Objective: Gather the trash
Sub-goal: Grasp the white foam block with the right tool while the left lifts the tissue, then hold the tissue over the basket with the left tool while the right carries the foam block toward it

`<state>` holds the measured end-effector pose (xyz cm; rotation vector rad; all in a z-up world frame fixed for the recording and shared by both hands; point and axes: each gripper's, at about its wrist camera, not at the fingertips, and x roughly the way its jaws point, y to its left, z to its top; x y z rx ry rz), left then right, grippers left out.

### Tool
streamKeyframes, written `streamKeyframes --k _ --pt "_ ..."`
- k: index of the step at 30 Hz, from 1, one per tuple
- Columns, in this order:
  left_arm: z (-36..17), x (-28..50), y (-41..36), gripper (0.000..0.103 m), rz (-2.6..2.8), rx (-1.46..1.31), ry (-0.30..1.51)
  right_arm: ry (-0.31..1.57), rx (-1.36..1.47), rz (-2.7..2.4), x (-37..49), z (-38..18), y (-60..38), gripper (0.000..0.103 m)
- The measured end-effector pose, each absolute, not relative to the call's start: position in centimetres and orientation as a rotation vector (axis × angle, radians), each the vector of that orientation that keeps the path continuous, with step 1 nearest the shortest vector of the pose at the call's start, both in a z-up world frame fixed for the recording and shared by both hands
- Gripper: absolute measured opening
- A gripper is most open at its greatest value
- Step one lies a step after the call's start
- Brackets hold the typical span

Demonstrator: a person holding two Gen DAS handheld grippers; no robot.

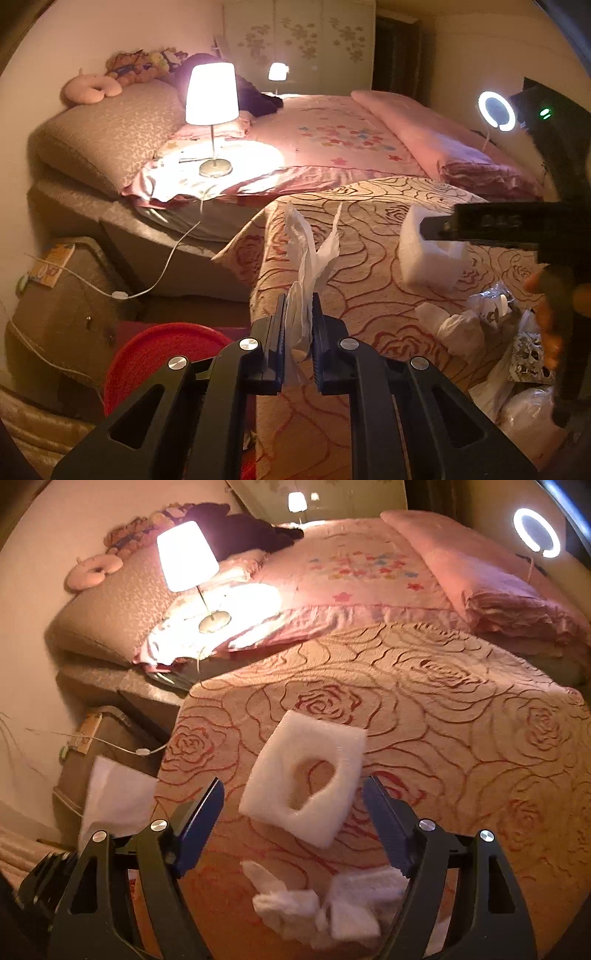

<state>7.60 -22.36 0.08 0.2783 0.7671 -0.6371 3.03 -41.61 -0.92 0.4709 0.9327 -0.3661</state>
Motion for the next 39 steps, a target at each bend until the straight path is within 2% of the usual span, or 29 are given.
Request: streamKeyframes --k 14,17,39 --pt "0.0 8.1 -20.4 0.011 -0.608 0.238 0.785 0.974 0.419 -0.442 5.2 -3.5 -41.5 0.075" --pt "0.1 8.0 -20.0 0.011 -0.600 0.235 0.784 0.977 0.402 -0.435 5.4 -3.7 -41.3 0.071" --pt "1.8 6.6 -15.4 0.011 -0.499 0.171 0.768 0.891 0.345 -0.222 -0.6 1.7 -33.3 0.069"
